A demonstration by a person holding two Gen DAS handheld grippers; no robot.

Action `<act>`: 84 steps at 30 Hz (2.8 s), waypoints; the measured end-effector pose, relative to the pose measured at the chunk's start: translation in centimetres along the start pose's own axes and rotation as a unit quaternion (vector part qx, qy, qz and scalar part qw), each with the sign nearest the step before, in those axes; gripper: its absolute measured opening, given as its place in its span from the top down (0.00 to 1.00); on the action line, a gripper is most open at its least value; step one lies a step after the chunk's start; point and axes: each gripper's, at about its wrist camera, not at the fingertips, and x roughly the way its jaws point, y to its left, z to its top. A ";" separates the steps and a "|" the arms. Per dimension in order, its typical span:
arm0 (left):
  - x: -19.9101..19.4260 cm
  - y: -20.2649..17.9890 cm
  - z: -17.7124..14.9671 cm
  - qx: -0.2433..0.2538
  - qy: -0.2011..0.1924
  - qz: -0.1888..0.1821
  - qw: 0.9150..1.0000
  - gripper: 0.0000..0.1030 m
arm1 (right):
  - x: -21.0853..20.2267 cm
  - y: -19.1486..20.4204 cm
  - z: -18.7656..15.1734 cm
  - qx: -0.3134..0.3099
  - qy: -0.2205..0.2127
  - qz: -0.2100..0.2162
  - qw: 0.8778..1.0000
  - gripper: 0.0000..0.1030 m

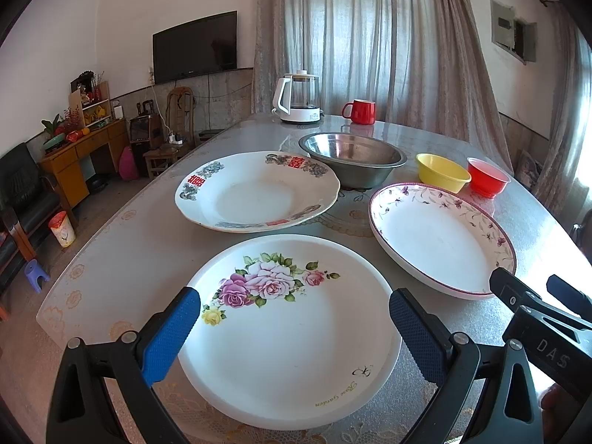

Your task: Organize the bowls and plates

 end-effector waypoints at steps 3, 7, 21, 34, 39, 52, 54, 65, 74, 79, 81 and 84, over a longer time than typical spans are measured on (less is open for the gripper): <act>0.0 0.0 0.0 0.000 0.000 -0.001 1.000 0.00 | 0.0 0.0 0.0 0.001 0.001 0.001 1.000 0.05; -0.1 -0.1 0.1 0.001 0.000 -0.001 1.000 0.00 | 0.0 -0.1 -0.1 0.002 0.002 0.002 1.000 0.05; -0.3 -0.2 0.3 0.005 -0.004 -0.002 1.000 0.00 | 0.0 -0.1 0.1 0.003 0.001 0.004 1.000 0.05; -0.4 -0.4 0.5 0.007 -0.004 -0.005 1.000 0.00 | -0.1 -0.1 0.2 0.004 0.000 0.006 1.000 0.05; -0.4 -0.4 0.5 0.007 -0.004 -0.005 1.000 0.00 | 0.0 -0.1 0.3 0.004 0.000 0.007 1.000 0.05; -0.5 -0.6 0.7 0.010 -0.005 -0.006 1.000 0.00 | 0.1 -0.1 0.2 0.006 0.001 0.009 1.000 0.05; -0.5 -0.8 0.7 0.012 -0.005 -0.006 1.000 0.00 | 0.2 -0.2 0.2 0.007 0.002 0.009 1.000 0.05; 0.0 -1.1 0.9 0.015 0.005 -0.027 1.000 0.00 | 0.7 -1.3 0.7 0.016 0.005 0.016 1.000 0.05; 1.7 -1.1 3.5 0.010 0.055 -0.122 0.991 0.00 | 2.3 -5.9 3.1 0.063 0.029 0.046 0.996 0.11; 2.6 -1.3 5.3 0.015 0.061 -0.142 0.988 0.06 | 3.9 -8.2 4.2 0.085 0.049 0.041 0.994 0.24; 3.1 -1.5 6.0 0.022 0.069 -0.153 0.986 0.14 | 4.7 -8.6 4.3 0.085 0.059 0.037 0.994 0.33; 4.1 -2.0 6.6 0.031 0.083 -0.162 0.983 0.23 | 6.0 -8.9 4.2 0.089 0.074 0.037 0.993 0.45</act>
